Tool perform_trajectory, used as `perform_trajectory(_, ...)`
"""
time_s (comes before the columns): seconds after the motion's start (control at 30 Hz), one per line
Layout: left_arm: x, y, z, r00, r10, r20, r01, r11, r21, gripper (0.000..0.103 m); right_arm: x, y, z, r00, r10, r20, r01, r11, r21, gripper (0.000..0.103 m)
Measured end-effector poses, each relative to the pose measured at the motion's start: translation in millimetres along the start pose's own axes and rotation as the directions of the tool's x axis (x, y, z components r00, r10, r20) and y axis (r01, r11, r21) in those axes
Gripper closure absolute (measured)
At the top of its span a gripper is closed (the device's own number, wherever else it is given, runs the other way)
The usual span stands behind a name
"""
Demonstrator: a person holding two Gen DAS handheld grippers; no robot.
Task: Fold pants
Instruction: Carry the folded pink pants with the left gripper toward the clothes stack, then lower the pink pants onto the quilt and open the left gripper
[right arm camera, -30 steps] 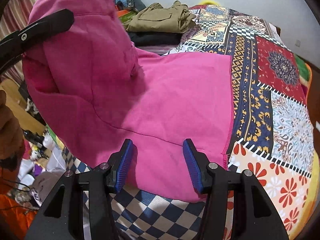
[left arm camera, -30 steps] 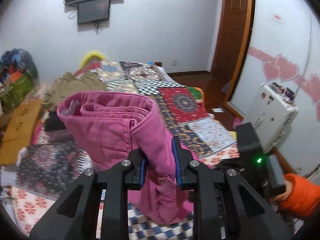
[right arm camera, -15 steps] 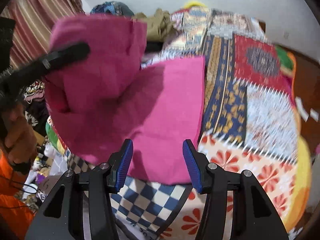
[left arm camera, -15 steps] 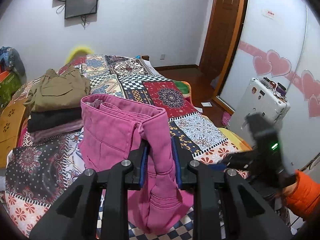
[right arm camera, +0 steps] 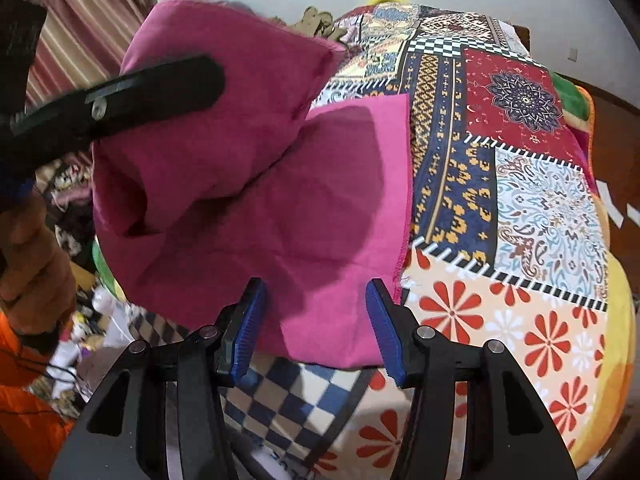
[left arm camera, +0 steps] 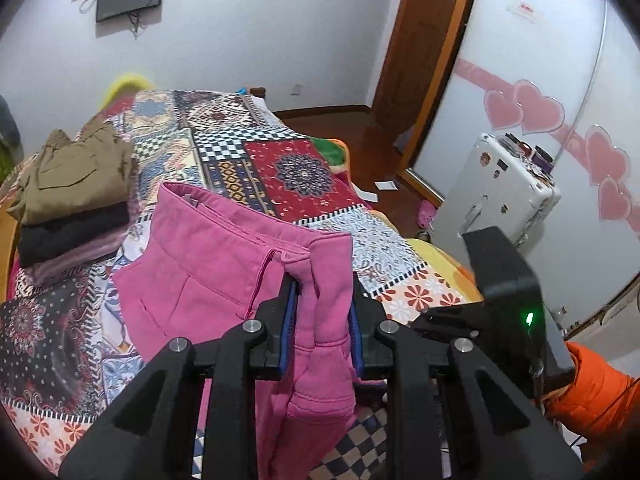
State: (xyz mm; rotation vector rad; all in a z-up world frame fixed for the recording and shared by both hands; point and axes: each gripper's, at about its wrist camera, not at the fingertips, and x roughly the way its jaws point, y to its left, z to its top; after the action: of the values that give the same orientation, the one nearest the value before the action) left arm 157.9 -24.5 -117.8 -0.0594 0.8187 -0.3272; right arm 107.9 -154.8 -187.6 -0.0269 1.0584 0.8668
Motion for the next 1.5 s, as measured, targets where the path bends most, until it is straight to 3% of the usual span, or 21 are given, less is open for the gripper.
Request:
perform_trajectory(0.1, 3.8, -6.9, 3.1, 1.0, -0.019, -0.001, 0.019, 1.0, 0.013, 0.08, 8.9, 1.2, -1.0, 1.0, -0.012, -0.008, 0.012, 1.0, -0.007, 0.053)
perform_trajectory(0.27, 15.4, -13.6, 4.8, 0.996, -0.084, -0.029, 0.084, 0.996, 0.0, 0.08, 10.7, -10.6, -0.9, 0.999, 0.041, 0.006, -0.042, 0.997, 0.058, 0.051)
perform_trajectory(0.47, 30.1, -12.5, 2.0, 0.992, -0.103, -0.08, 0.101, 0.995, -0.028, 0.08, -11.8, -15.5, -1.3, 1.0, 0.016, 0.022, -0.018, 0.996, 0.092, 0.052)
perform_trajectory(0.6, 34.2, -17.3, -0.6, 0.991, -0.091, -0.093, 0.092, 0.996, -0.004, 0.08, -50.6, -29.7, -6.7, 0.992, -0.109, 0.07, 0.103, 0.991, 0.086, 0.052)
perform_trajectory(0.87, 60.2, -35.4, -12.6, 0.983, -0.049, -0.175, 0.06, 0.996, 0.061, 0.079, -98.6, -54.3, -18.4, 0.958, -0.249, 0.141, 0.226, 0.961, 0.156, 0.051)
perform_trajectory(0.97, 73.7, -37.0, -20.3, 0.966, -0.066, -0.25, 0.08, 0.996, 0.049, 0.07, -101.5, -53.8, -18.3, 0.955, -0.25, 0.158, 0.223, 0.96, 0.17, 0.051)
perform_trajectory(1.07, 79.1, -36.9, -26.5, 0.948, -0.118, -0.294, 0.127, 0.992, 0.012, 0.049, -103.0, -49.7, -19.7, 0.953, -0.248, 0.172, 0.22, 0.961, 0.165, 0.051)
perform_trajectory(1.3, 52.5, -42.4, -21.3, 0.969, -0.1, -0.228, 0.109, 0.994, 0.03, 0.046, -112.0, -38.2, -14.7, 0.947, -0.24, 0.216, 0.211, 0.966, 0.148, 0.051)
perform_trajectory(1.43, 21.6, -33.6, -5.6, 0.99, -0.071, -0.126, 0.076, 0.997, 0.034, 0.042, -119.1, -28.8, -11.9, 0.941, -0.236, 0.242, 0.211, 0.969, 0.126, 0.05)
perform_trajectory(1.5, 3.1, -22.0, 1.0, 0.998, -0.041, -0.056, 0.043, 0.999, 0.029, 0.032, -116.9, -22.7, -9.7, 0.943, -0.224, 0.247, 0.201, 0.973, 0.111, 0.048)
